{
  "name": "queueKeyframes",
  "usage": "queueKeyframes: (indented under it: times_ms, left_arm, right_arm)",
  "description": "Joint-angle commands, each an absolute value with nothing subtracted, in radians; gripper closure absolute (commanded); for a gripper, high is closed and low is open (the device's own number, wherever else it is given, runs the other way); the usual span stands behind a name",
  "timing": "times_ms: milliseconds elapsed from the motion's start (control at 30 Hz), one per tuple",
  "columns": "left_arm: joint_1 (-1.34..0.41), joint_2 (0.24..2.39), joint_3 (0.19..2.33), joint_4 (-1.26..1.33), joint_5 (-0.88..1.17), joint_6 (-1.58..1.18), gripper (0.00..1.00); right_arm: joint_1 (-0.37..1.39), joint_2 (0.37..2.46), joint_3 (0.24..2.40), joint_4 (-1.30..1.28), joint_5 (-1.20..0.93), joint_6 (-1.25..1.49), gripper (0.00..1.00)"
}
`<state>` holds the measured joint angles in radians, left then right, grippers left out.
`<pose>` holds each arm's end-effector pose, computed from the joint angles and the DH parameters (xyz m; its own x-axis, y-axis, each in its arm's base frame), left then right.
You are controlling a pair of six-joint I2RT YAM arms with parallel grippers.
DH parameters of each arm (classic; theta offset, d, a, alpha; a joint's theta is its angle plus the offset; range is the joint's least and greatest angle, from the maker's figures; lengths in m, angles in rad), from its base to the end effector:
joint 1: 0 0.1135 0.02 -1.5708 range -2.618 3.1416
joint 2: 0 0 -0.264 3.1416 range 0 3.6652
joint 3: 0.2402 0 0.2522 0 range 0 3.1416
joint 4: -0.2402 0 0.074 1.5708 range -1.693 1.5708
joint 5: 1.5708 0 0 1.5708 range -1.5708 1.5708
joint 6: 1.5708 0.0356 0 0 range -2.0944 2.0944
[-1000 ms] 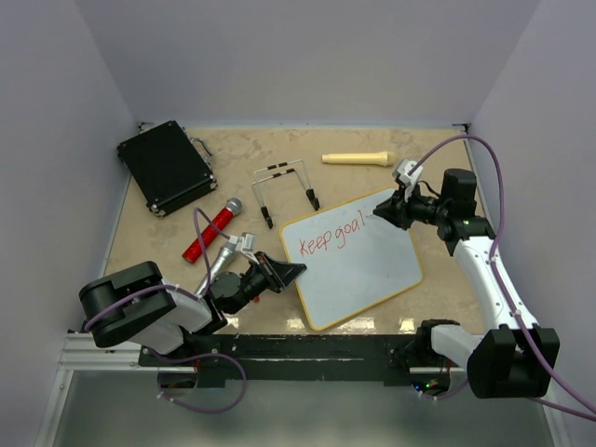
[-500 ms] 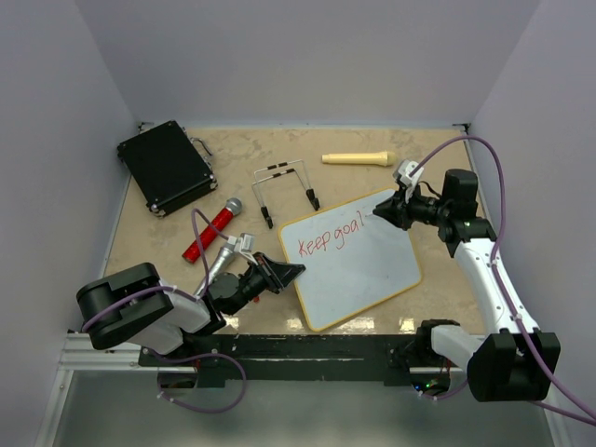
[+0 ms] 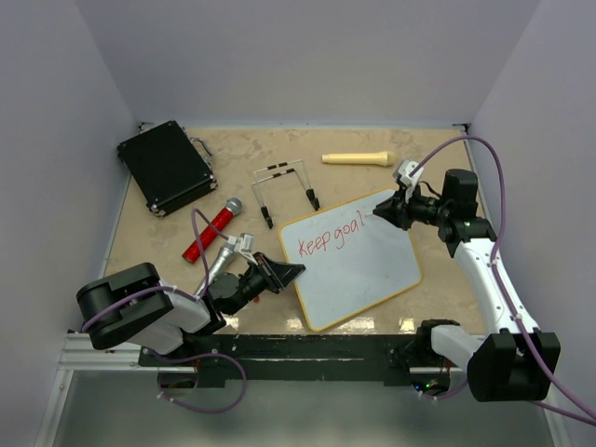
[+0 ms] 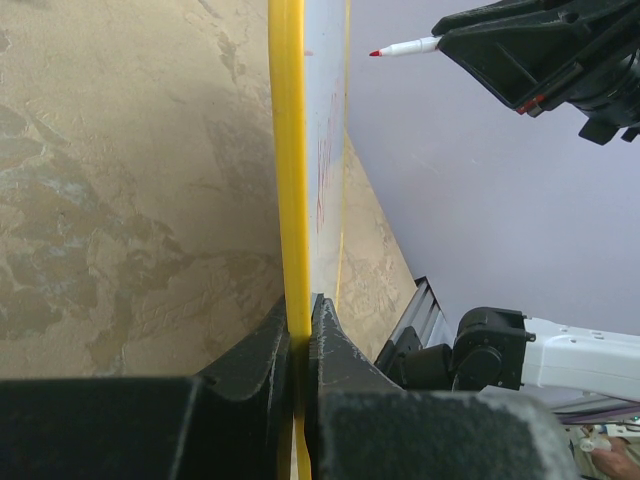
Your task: Write a sentence on the whiteboard
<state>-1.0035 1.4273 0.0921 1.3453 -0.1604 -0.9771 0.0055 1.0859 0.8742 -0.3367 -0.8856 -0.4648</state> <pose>0.1160 -0.1714 0.1517 -0.6159 -0.5561 -0.5581 0.4222 0.3650 -0.8297 0.2313 0.0288 0.3039 -0.1683 -0.2846 -0.9438 -0.8274 0.5612 -0.0217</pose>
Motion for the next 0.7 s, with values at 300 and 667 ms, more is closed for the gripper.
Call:
queueKeyframes:
  times_ms: [300, 667]
  left_arm:
    - [-1.002, 1.433, 0.080, 1.437, -0.155, -0.877, 1.00]
    - [-1.003, 1.422, 0.075, 1.437, -0.152, -0.858, 1.00]
  right_arm:
    - [0.003, 1.063, 0.868, -0.330, -0.927, -0.476, 1.00]
    - [0.003, 1.057, 0.874, -0.350, -0.950, -0.506, 1.00]
